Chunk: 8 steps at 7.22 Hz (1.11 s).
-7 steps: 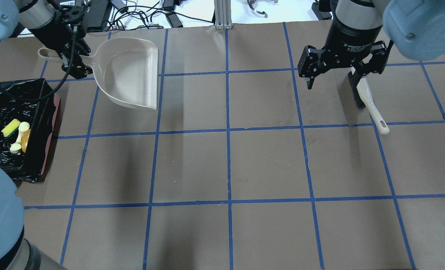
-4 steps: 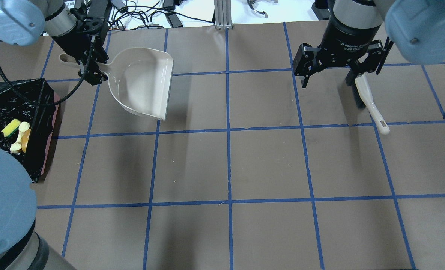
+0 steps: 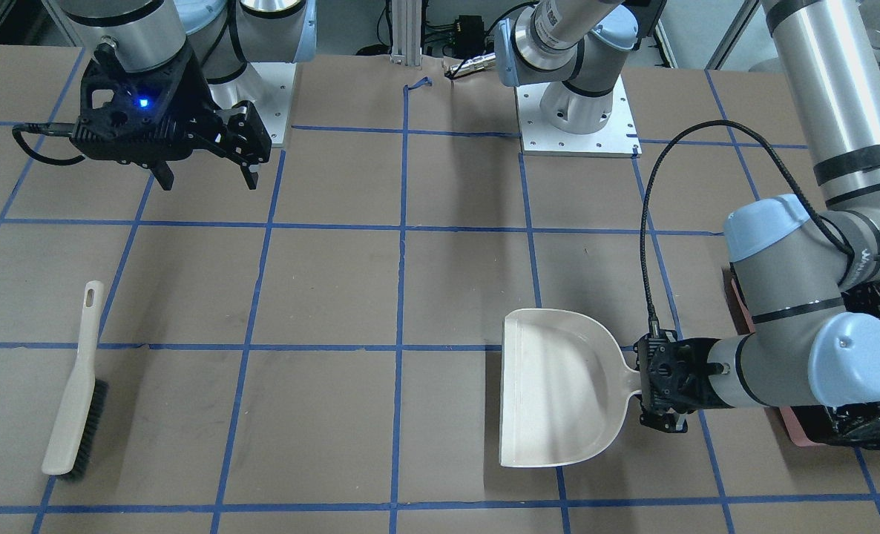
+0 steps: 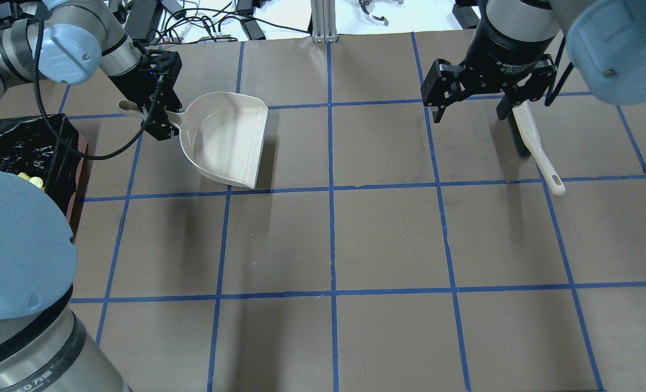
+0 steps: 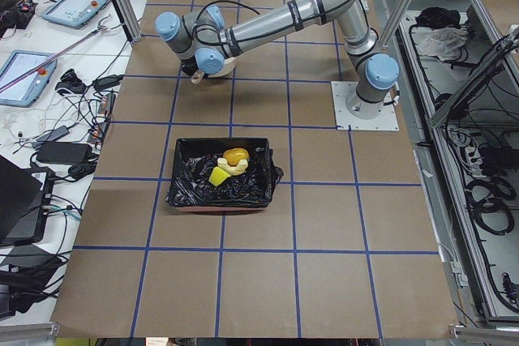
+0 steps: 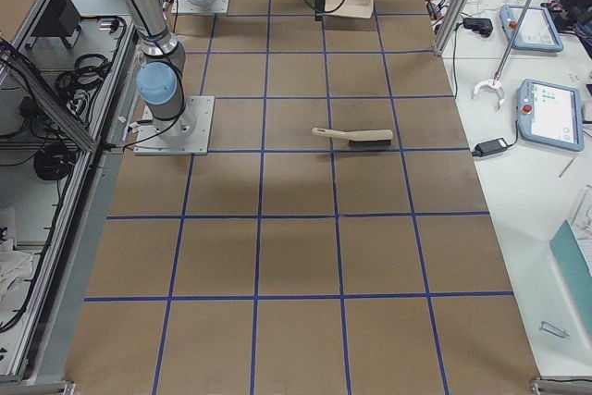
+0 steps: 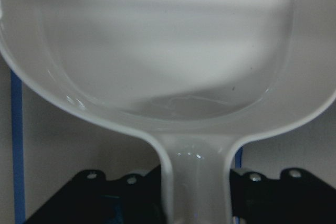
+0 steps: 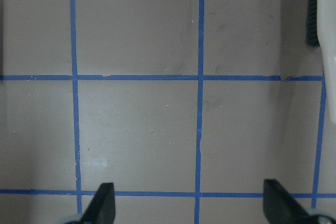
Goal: Sweep and dump trash into bin
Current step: 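Carry the empty dustpan back and lower it onto the table with the left gripper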
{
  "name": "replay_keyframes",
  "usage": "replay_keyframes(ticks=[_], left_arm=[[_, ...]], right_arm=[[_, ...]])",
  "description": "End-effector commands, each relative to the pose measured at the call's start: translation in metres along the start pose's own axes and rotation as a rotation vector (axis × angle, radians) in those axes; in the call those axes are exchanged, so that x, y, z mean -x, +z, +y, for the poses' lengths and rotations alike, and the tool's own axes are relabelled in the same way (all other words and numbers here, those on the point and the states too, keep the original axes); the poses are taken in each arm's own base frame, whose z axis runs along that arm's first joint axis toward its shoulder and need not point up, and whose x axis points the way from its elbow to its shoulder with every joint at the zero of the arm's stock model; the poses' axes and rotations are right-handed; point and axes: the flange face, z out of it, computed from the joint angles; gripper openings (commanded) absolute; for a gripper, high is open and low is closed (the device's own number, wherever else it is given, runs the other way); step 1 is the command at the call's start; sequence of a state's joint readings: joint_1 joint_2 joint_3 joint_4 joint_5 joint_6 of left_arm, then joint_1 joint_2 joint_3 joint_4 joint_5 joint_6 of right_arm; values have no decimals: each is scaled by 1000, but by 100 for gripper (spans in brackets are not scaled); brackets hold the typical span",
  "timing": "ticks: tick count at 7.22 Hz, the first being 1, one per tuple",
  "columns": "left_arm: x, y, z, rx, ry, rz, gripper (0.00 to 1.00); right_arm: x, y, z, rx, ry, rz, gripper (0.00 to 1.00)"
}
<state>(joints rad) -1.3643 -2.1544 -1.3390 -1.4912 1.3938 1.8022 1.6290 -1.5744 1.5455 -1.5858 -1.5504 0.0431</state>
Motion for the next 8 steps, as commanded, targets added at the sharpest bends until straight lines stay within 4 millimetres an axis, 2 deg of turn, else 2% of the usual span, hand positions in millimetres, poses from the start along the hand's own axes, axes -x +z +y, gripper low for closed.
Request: replay_keyframes(ticks=[1, 6, 8], left_arm=[[12, 14, 12, -4, 32, -16, 0], [14, 27, 15, -15, 27, 1, 0], [18, 32, 22, -17, 26, -6, 0]], right_arm=[[0, 2, 2, 4, 4, -1, 100], [-1, 1, 3, 2, -6, 5, 100], [-1, -3, 5, -5, -6, 2, 100]])
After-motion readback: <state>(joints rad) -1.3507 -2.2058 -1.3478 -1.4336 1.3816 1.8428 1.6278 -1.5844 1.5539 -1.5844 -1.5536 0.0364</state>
